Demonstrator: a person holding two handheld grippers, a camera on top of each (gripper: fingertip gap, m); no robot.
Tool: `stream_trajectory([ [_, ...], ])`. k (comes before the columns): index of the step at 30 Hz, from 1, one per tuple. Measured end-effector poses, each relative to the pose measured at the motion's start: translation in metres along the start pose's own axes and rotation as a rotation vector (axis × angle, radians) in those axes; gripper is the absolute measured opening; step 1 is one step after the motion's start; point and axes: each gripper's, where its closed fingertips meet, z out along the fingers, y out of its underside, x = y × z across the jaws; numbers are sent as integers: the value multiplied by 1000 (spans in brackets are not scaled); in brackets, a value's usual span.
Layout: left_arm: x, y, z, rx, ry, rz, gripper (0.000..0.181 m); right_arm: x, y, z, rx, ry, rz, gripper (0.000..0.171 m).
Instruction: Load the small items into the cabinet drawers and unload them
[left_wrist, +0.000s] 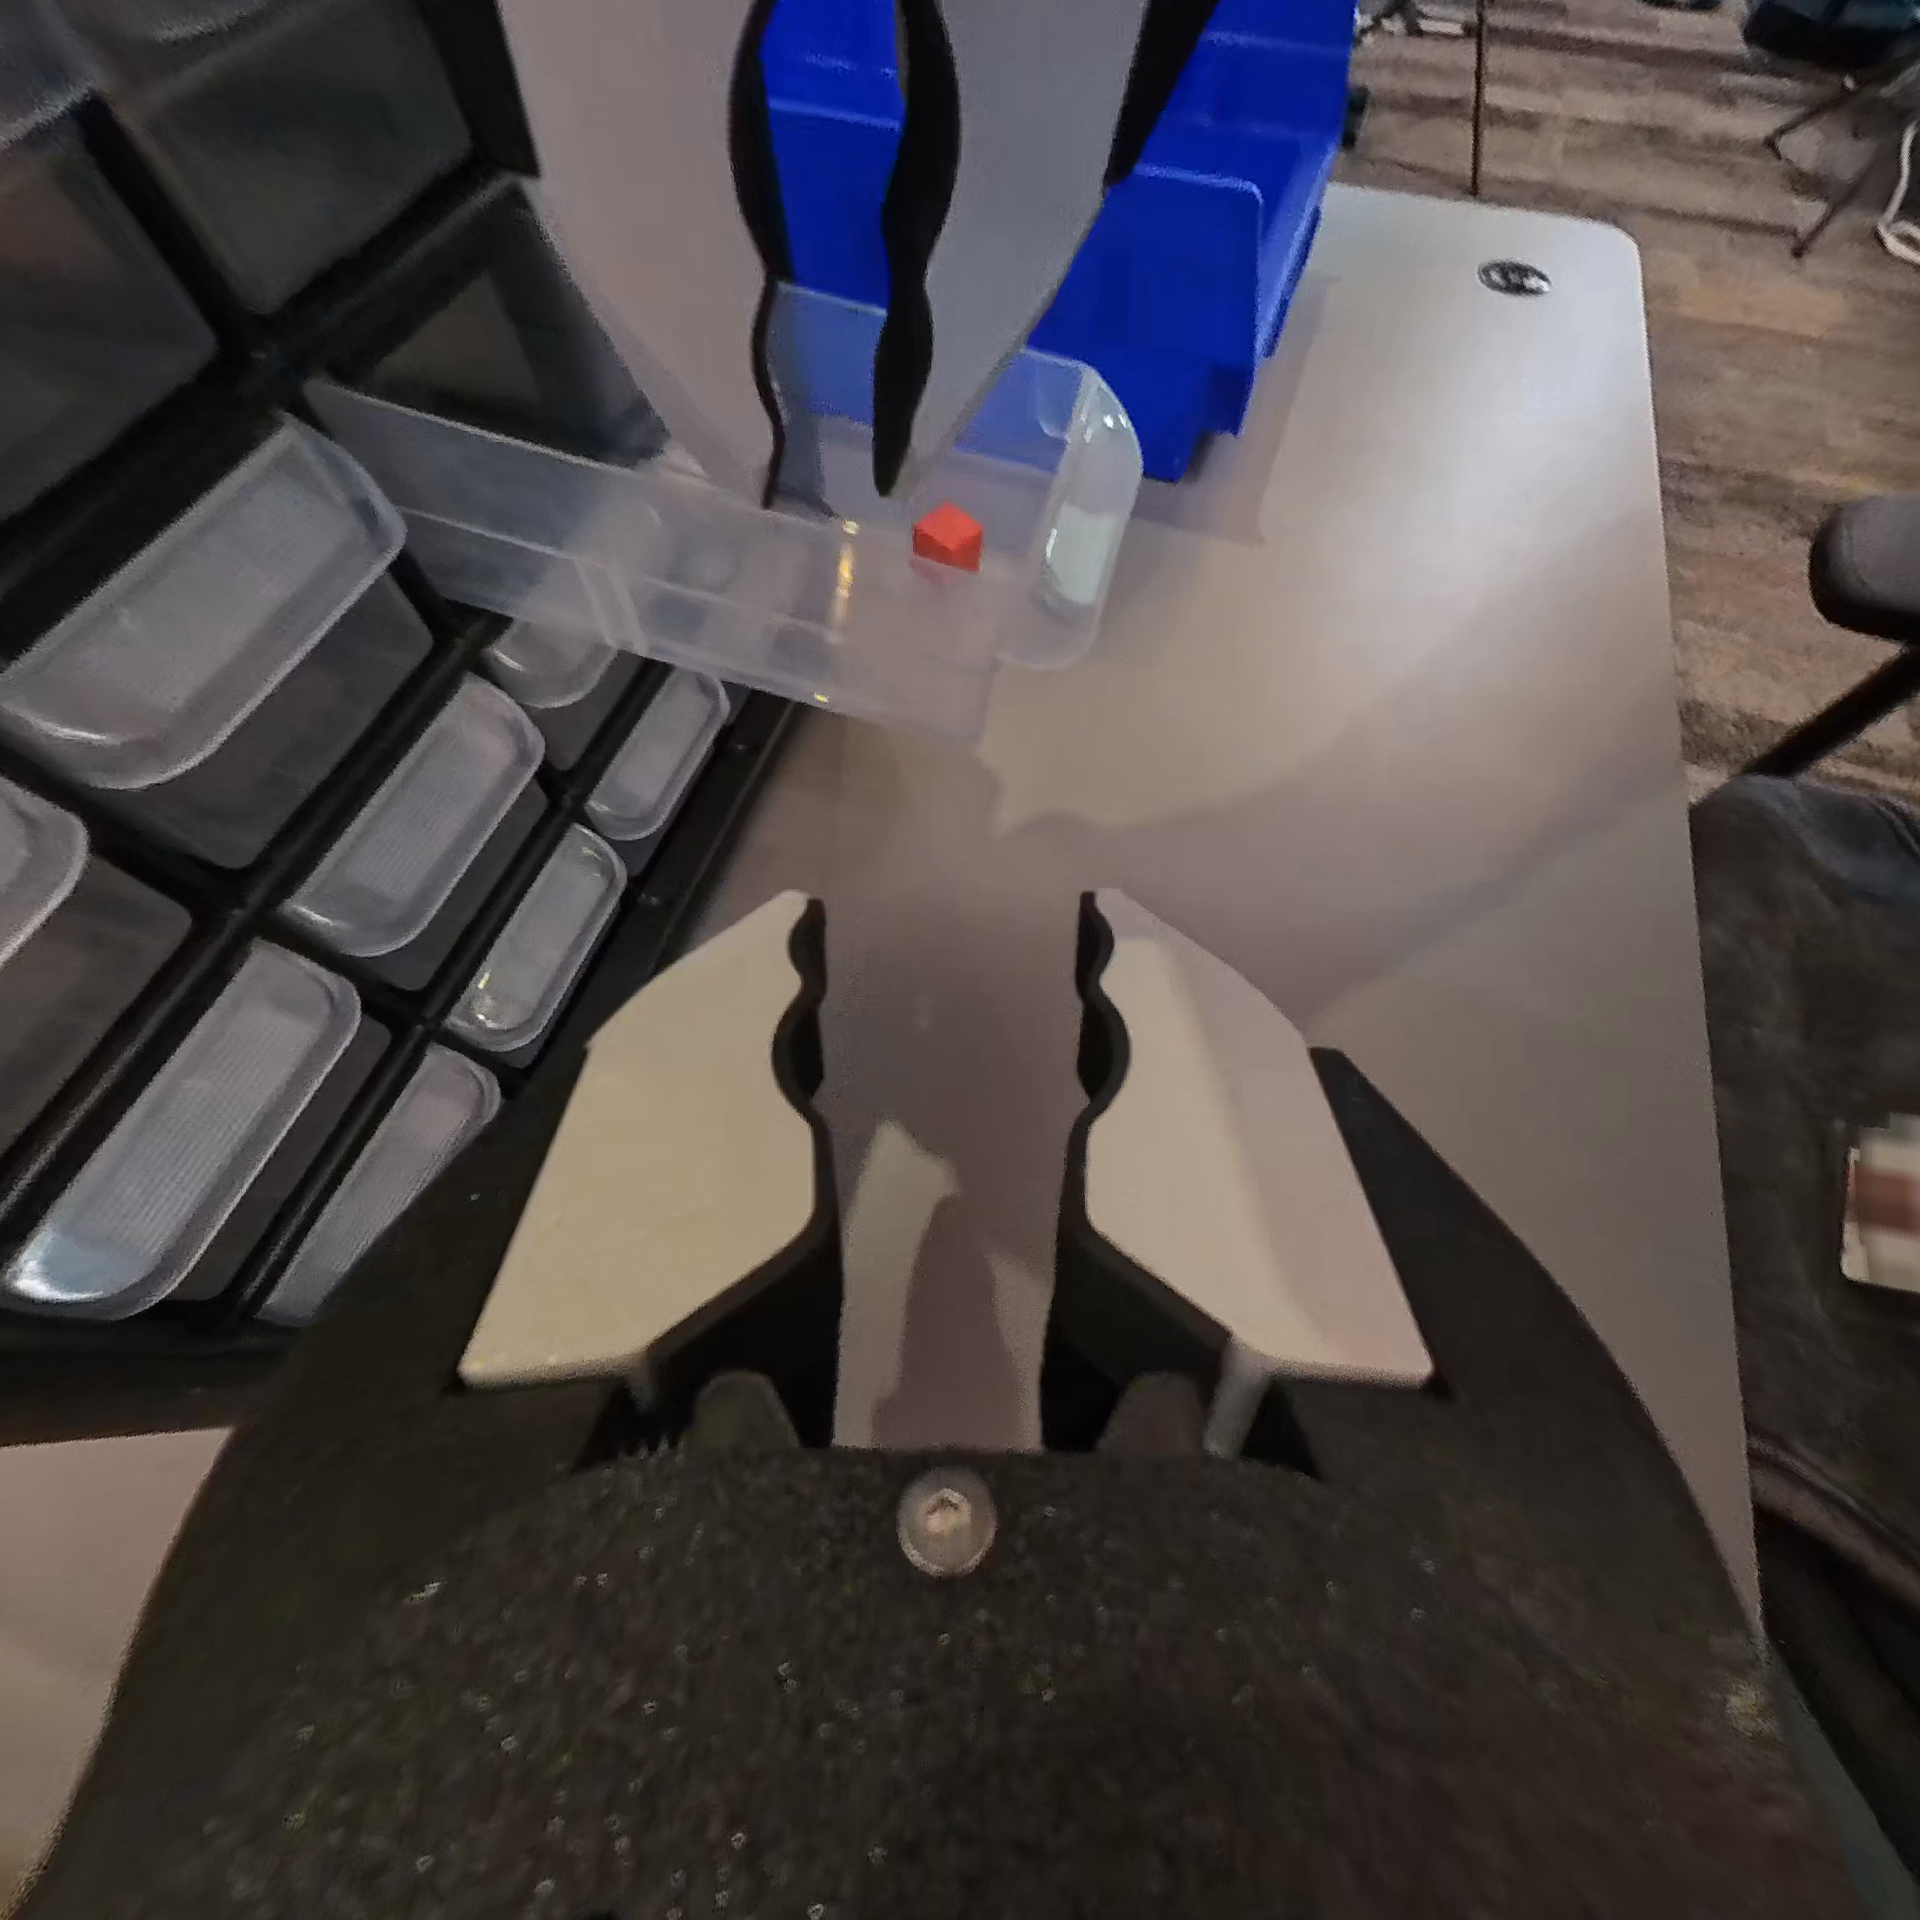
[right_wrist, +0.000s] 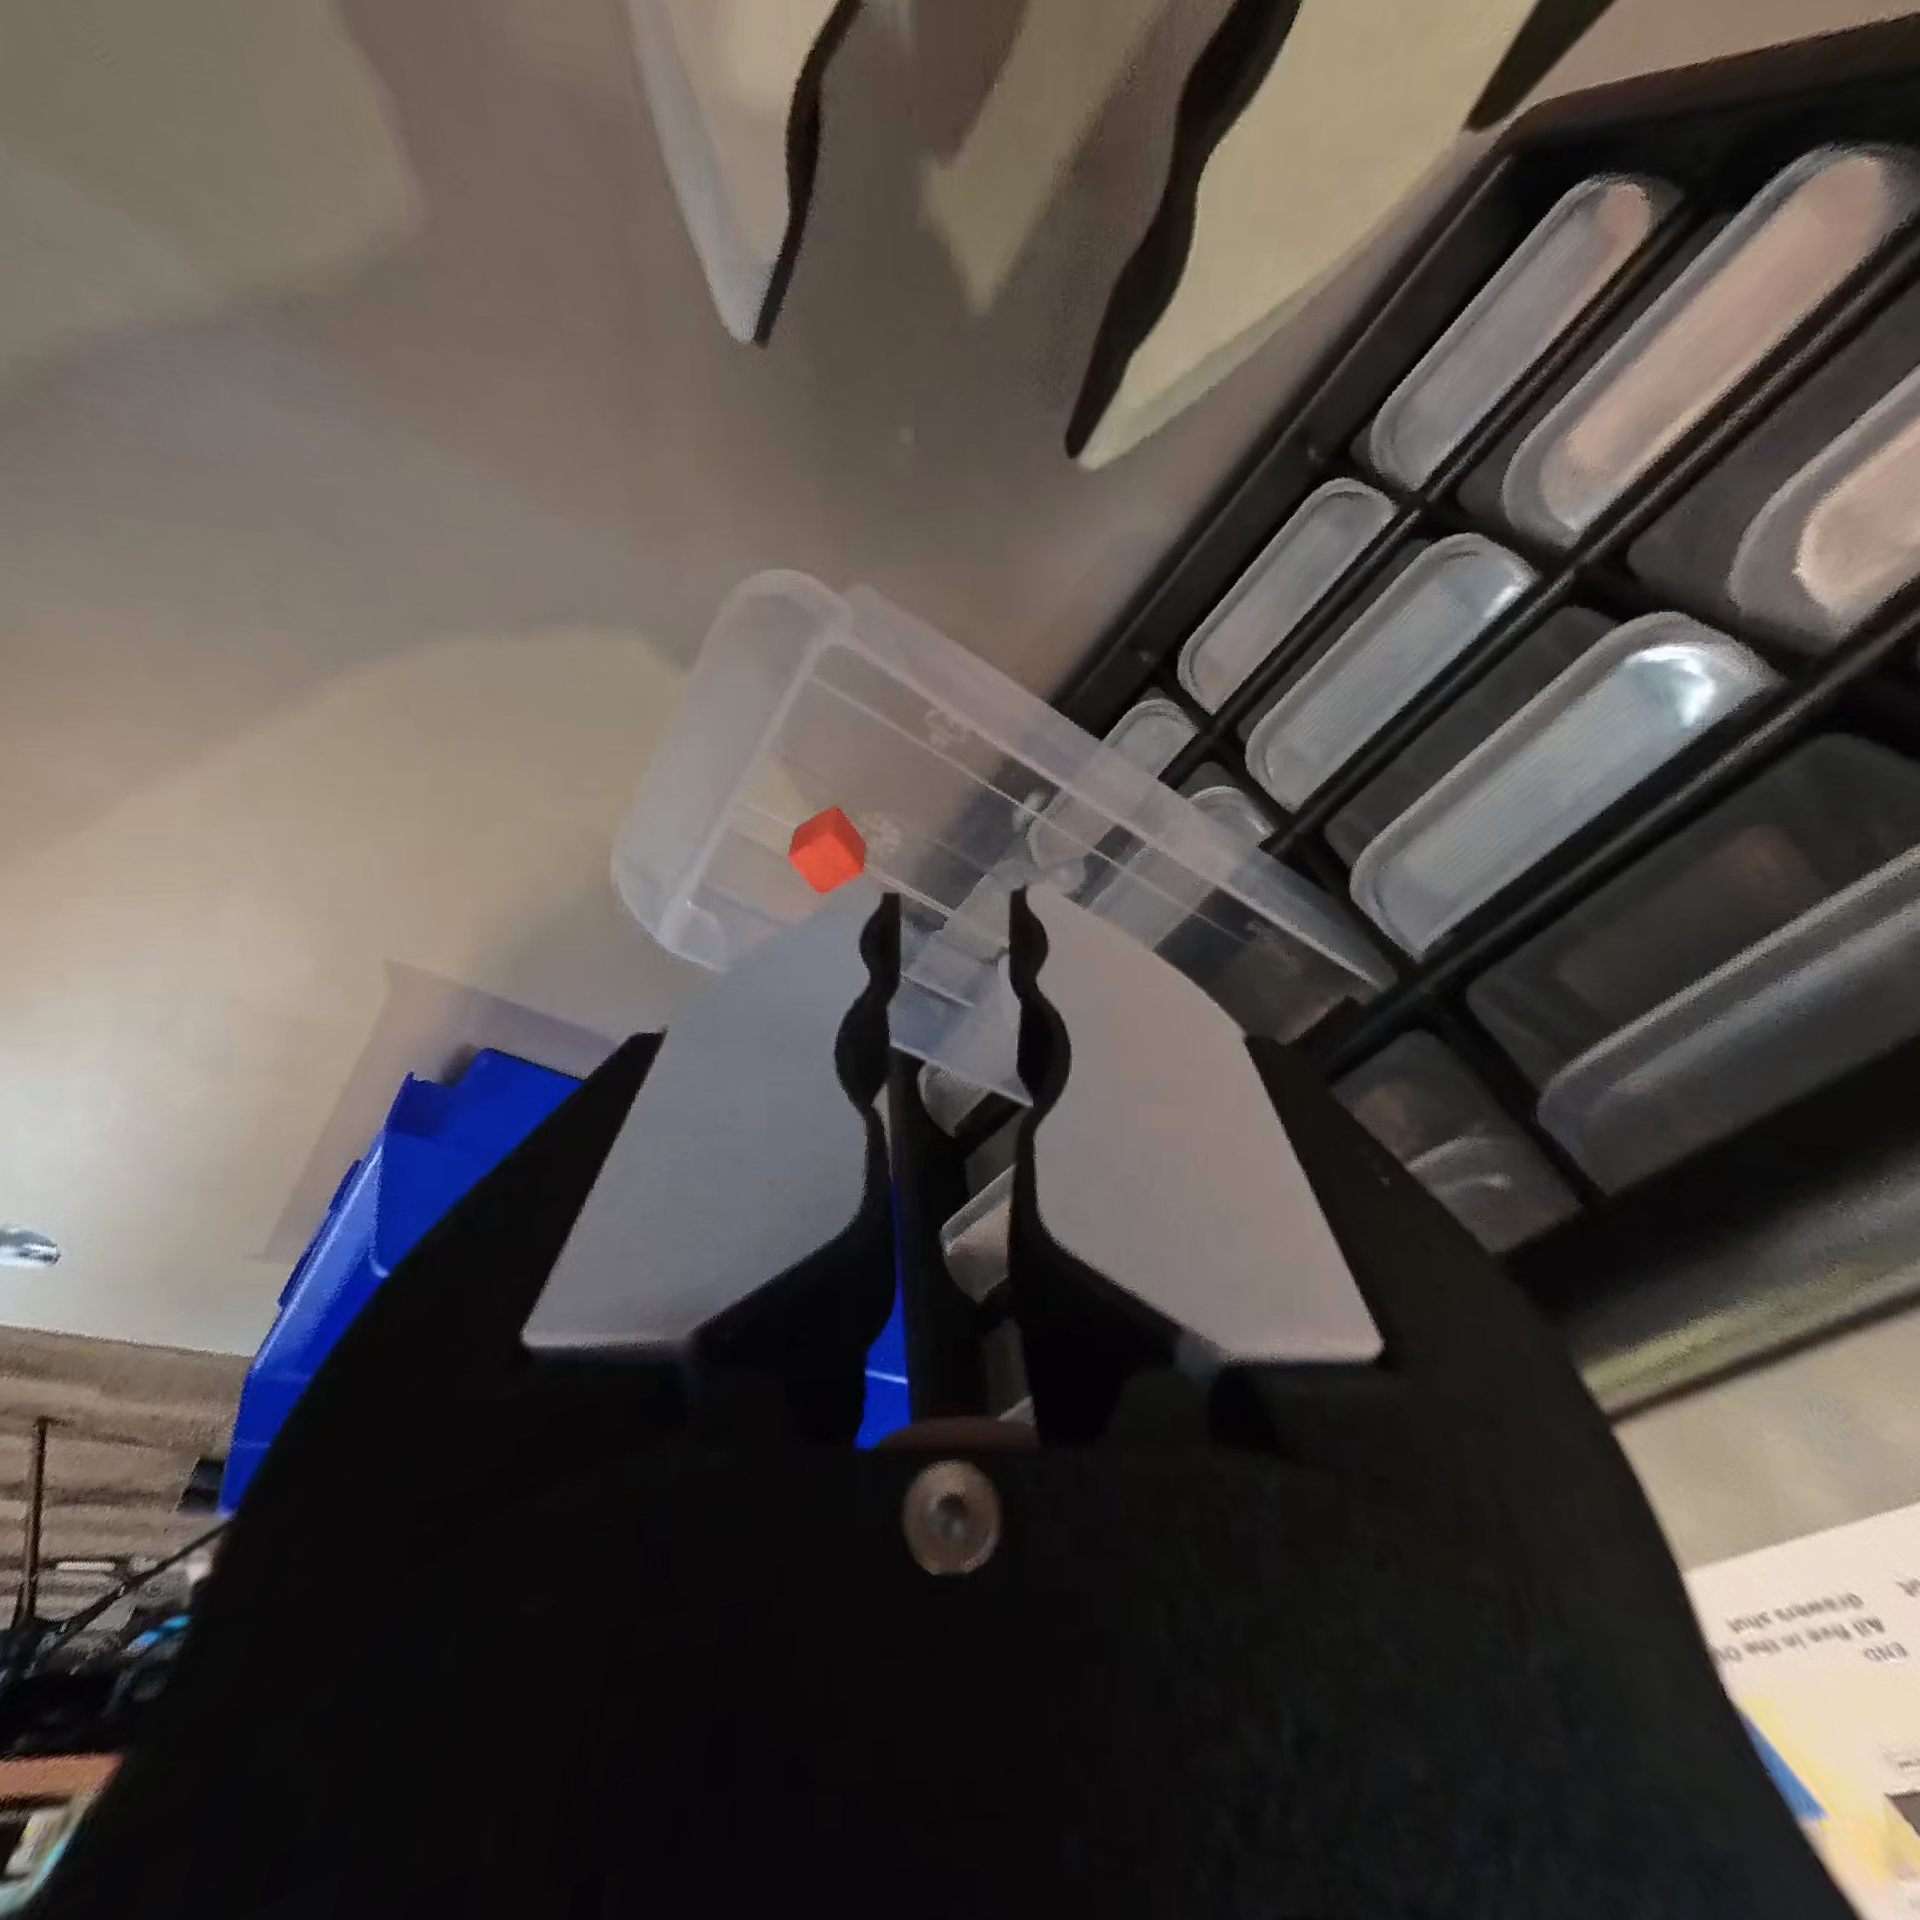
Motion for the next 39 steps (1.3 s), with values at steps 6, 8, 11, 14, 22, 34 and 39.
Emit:
stream_trajectory([
  [6, 3, -9, 12, 57, 3, -44, 53, -14, -6, -2, 66, -65, 18, 21],
  [8, 5, -11, 19, 73, 5, -54, 53, -15, -8, -1, 38, -102, 35, 25],
  [11, 2, -12, 29, 96, -46, -50, 53, -15, -9, 0, 2, -133, 62, 26],
  [14, -5, -19, 29, 149, -105, -74, 51, -16, -7, 2, -28, -148, 96, 25],
  [22, -9, -31, 23, 216, -161, -87, 47, -20, -4, 9, -36, -154, 129, 18],
  [34, -4, -32, 24, 226, -153, -56, 46, -16, -8, 7, 14, -100, 91, 6],
  [39, -3, -32, 24, 226, -138, -62, 47, -21, -10, 3, 43, -116, 55, 17],
])
